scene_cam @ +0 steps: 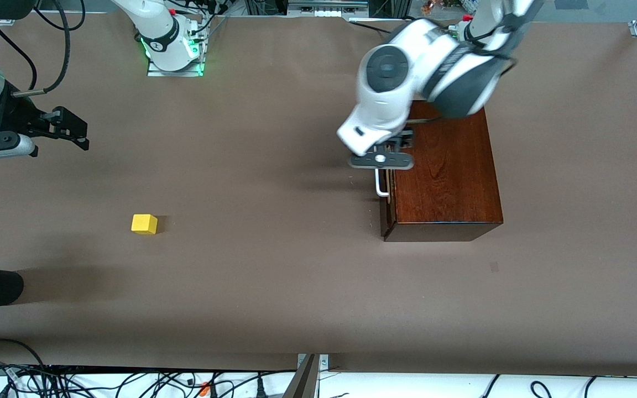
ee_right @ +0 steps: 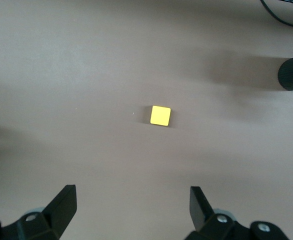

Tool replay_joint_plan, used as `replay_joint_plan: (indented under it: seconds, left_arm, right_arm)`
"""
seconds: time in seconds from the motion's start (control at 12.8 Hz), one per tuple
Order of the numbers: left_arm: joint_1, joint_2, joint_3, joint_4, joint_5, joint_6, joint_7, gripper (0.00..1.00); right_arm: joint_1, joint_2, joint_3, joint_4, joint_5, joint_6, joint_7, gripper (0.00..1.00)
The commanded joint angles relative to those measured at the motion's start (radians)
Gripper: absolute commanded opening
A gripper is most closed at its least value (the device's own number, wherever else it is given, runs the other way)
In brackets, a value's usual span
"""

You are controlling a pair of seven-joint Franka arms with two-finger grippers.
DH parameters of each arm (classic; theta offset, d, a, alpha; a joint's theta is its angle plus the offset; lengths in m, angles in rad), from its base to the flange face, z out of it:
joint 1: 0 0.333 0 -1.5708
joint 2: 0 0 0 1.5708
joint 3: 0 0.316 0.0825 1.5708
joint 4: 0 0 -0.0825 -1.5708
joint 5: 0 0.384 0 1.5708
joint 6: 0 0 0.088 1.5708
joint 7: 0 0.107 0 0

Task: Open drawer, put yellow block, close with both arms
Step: 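Move the left gripper to the white drawer handle of the box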

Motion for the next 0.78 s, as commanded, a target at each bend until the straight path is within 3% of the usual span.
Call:
replay_joint_plan:
  seconds: [0.0,0.7]
  left_arm:
    - [-0.089,0.09,0.005,0.031,0.106,0.036,-0.146,1.0]
    - [-0.097,0.148,0.007,0.008,0.246,0.059,-0.204,1.0]
  right_arm:
    - [-0.005,0.012,0.001,0.027,0.013,-0.007,-0.02,1.0]
    - [-0.005,0.012,0.001,0.027,0.013,-0.007,-0.02,1.0]
